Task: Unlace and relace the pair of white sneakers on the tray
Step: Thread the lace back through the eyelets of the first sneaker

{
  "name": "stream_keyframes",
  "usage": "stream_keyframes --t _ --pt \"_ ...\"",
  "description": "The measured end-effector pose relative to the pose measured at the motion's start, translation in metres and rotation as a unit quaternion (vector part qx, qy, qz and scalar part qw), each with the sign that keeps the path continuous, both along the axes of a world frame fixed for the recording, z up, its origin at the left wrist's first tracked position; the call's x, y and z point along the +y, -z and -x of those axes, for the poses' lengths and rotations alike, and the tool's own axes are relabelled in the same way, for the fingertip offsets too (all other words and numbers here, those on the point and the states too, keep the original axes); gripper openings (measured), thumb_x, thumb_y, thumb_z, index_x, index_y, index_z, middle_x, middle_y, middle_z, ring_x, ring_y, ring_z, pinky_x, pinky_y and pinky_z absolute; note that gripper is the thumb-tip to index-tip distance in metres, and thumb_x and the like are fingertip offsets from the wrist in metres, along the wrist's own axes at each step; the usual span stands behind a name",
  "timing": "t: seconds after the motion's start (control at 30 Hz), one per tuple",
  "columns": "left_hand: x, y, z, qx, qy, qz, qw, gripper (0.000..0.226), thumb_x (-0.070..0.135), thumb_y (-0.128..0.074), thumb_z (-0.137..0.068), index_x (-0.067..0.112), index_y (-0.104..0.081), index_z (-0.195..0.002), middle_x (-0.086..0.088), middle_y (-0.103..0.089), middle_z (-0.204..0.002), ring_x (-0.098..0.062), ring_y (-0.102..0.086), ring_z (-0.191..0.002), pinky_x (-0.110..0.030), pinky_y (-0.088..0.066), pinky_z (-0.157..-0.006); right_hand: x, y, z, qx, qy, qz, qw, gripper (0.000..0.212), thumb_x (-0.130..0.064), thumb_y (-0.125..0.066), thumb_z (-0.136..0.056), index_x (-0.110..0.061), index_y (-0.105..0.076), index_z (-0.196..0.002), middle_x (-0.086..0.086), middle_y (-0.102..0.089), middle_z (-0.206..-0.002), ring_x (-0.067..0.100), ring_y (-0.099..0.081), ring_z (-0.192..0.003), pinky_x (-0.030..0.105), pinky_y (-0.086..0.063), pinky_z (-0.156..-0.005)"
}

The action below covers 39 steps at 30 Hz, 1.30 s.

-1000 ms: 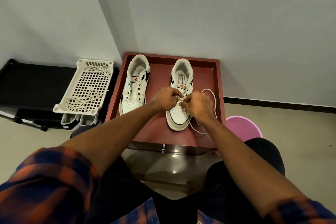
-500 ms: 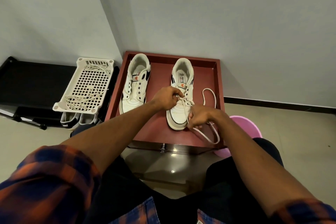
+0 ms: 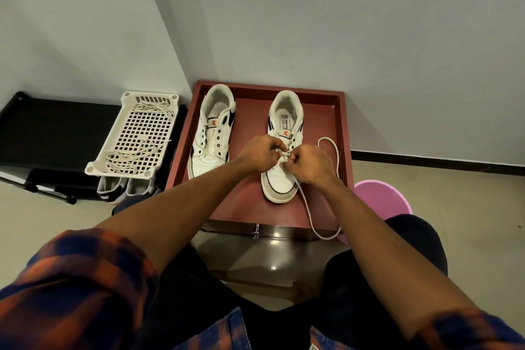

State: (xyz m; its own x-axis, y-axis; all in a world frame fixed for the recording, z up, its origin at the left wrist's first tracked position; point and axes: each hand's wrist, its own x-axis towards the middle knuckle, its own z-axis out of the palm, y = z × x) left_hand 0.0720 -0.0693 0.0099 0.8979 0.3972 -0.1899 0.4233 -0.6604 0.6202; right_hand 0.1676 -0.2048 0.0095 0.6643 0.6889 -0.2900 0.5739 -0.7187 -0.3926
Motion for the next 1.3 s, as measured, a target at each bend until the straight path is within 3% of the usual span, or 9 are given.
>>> stream_keyframes --t 0.17,0.43,0.57,0.67,0.77,1.0,1.13,1.2,1.3 --pt "0.002 0.001 0.000 0.003 -0.010 0.000 1.000 0.025 0.016 -0.062 -0.091 0.021 -0.075 -0.112 0.002 -0.075 -0.102 -0.004 -0.058 -0.078 -0.018 -0.040 -0.073 0.004 0.005 0.011 -0.048 0.076 -0.044 0.995 0.017 -0.041 -0.076 -0.083 -0.025 -0.074 -0.081 0.001 -0.072 -0.086 0.025 -0.068 -0.084 0.029 -0.045 -0.064" --pt "0.000 0.000 0.002 -0.002 -0.010 -0.002 1.000 0.027 0.014 -0.061 -0.090 0.021 -0.076 -0.111 -0.003 -0.076 -0.101 -0.011 -0.061 -0.077 -0.020 -0.041 -0.074 0.016 -0.005 0.016 -0.099 0.042 0.021 0.994 0.025 -0.037 -0.070 -0.086 -0.017 -0.073 -0.100 0.009 -0.073 -0.098 0.033 -0.069 -0.094 0.034 -0.049 -0.070" --pt "0.000 -0.001 0.002 -0.009 -0.008 -0.003 1.000 0.027 0.014 -0.061 -0.090 0.020 -0.075 -0.112 -0.003 -0.075 -0.104 -0.017 -0.067 -0.090 -0.019 -0.041 -0.076 0.013 -0.016 0.001 0.052 0.001 0.056 0.997 0.025 -0.037 -0.076 -0.078 -0.013 -0.071 -0.078 0.005 -0.071 -0.075 0.024 -0.068 -0.072 0.032 -0.048 -0.060" --pt "0.000 0.000 0.002 -0.018 -0.010 -0.015 1.000 0.027 0.012 -0.059 -0.091 0.019 -0.075 -0.112 -0.004 -0.074 -0.094 -0.008 -0.054 -0.069 -0.016 -0.036 -0.068 0.000 -0.024 -0.009 0.241 -0.131 0.197 0.941 0.016 -0.013 -0.075 -0.083 -0.008 -0.073 -0.067 0.007 -0.072 -0.063 0.013 -0.064 -0.051 0.024 -0.050 -0.053" --pt "0.000 0.001 0.002 -0.019 -0.010 -0.023 1.000 0.027 0.013 -0.059 -0.091 0.019 -0.075 -0.113 0.003 -0.068 -0.085 -0.006 -0.051 -0.068 -0.017 -0.036 -0.068 -0.014 -0.033 -0.016 0.260 -0.173 0.321 0.894 0.012 -0.008 -0.073 -0.088 -0.005 -0.073 -0.077 0.004 -0.069 -0.064 0.009 -0.059 -0.046 0.018 -0.048 -0.048" --pt "-0.006 0.007 -0.001 -0.004 0.026 -0.116 0.993 0.029 0.042 -0.065 -0.089 0.030 -0.073 -0.114 0.000 -0.061 -0.102 -0.021 -0.061 -0.100 -0.031 -0.048 -0.079 -0.011 -0.023 -0.049 0.079 -0.033 0.080 0.993 0.033 -0.045 -0.081 -0.077 -0.014 -0.072 -0.068 0.000 -0.069 -0.063 0.016 -0.061 -0.061 0.031 -0.049 -0.063" --pt "-0.010 0.008 -0.007 -0.020 -0.010 -0.129 0.991 0.020 0.039 -0.067 -0.090 0.028 -0.077 -0.104 -0.002 -0.065 -0.104 -0.020 -0.062 -0.095 -0.028 -0.041 -0.068 0.005 -0.020 -0.034 0.038 0.115 -0.040 0.992 0.061 -0.069 -0.068 -0.081 -0.016 -0.056 -0.054 -0.003 -0.055 -0.051 0.019 -0.054 -0.051 0.028 -0.036 -0.052" --pt "-0.013 0.008 -0.011 -0.020 -0.032 -0.115 0.993 0.016 0.033 -0.068 -0.090 0.023 -0.078 -0.097 -0.005 -0.065 -0.102 -0.023 -0.063 -0.091 -0.028 -0.039 -0.067 0.013 -0.020 -0.026 0.014 0.147 -0.043 0.988 0.063 -0.076 -0.064 -0.078 -0.016 -0.061 -0.062 0.000 -0.061 -0.060 0.023 -0.060 -0.058 0.027 -0.035 -0.051" --pt "-0.016 0.010 -0.013 -0.015 -0.039 -0.077 0.996 0.014 0.023 -0.063 -0.092 0.015 -0.074 -0.087 -0.009 -0.062 -0.098 -0.023 -0.060 -0.085 -0.027 -0.038 -0.067 0.022 -0.020 -0.016 -0.008 0.144 -0.038 0.989 0.045 -0.055 -0.072 -0.082 -0.011 -0.072 -0.089 0.008 -0.071 -0.087 0.030 -0.067 -0.082 0.030 -0.040 -0.060"
